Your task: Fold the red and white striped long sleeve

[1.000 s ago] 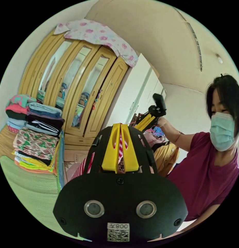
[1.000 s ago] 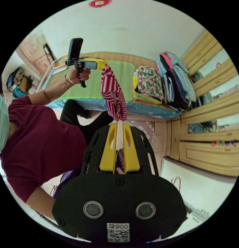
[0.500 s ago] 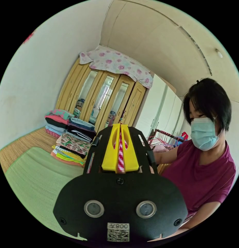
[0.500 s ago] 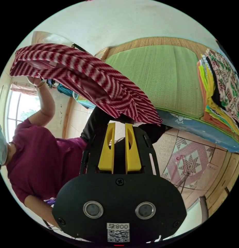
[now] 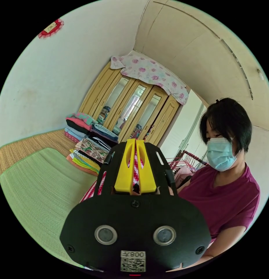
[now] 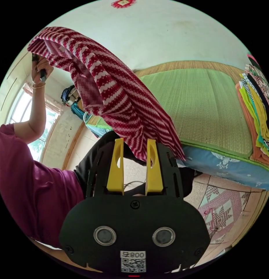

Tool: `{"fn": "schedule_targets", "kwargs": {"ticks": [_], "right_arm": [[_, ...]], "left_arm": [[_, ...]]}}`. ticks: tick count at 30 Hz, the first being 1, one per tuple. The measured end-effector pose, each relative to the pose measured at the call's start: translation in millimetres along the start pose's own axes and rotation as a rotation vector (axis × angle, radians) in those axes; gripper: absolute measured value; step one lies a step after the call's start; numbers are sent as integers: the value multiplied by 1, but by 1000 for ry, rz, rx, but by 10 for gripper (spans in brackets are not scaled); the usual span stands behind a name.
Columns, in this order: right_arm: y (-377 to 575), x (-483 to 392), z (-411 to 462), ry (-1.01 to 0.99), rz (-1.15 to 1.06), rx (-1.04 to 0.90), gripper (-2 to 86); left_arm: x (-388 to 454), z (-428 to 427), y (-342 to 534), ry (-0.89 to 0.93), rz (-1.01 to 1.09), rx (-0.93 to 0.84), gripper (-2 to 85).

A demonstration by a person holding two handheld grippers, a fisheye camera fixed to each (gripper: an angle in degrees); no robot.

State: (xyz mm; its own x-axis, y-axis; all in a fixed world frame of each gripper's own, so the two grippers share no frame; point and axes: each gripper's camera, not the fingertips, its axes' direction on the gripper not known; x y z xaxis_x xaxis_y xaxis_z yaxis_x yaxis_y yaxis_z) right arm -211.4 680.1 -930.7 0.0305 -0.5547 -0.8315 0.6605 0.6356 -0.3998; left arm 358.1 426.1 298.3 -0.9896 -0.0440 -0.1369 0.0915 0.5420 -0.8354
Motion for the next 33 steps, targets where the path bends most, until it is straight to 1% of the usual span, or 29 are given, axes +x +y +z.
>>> {"fn": "schedule_targets", "kwargs": {"ticks": [3, 5, 9, 13, 16, 21, 27, 29, 33], "right_arm": [[7, 4, 13, -31, -15, 12, 115], [15, 5, 19, -91, -29, 45, 107], [21, 0, 32, -128, -57, 56, 91], [26, -7, 45, -154, -63, 52, 48], [36, -15, 37, -136, -62, 79, 23], [55, -23, -7, -69, -31, 143, 12], [72, -47, -99, 90, -16, 285, 8], [71, -65, -133, 140, -32, 336, 7], [65, -107, -174, 221, -91, 405, 6]], "left_arm": [[-10, -8, 9, -5, -6, -8, 1], [-16, -14, 14, -13, -11, -12, 1], [-29, -28, 27, -18, -36, -18, 1], [-35, -48, 38, -52, -42, -10, 1], [-36, -70, 46, -79, -40, 6, 1], [-38, -118, 63, -152, -64, 56, 1], [-29, -189, 94, -261, -107, 127, 1], [-22, -208, 104, -287, -114, 144, 1], [5, -248, 124, -333, -104, 180, 0]]}}
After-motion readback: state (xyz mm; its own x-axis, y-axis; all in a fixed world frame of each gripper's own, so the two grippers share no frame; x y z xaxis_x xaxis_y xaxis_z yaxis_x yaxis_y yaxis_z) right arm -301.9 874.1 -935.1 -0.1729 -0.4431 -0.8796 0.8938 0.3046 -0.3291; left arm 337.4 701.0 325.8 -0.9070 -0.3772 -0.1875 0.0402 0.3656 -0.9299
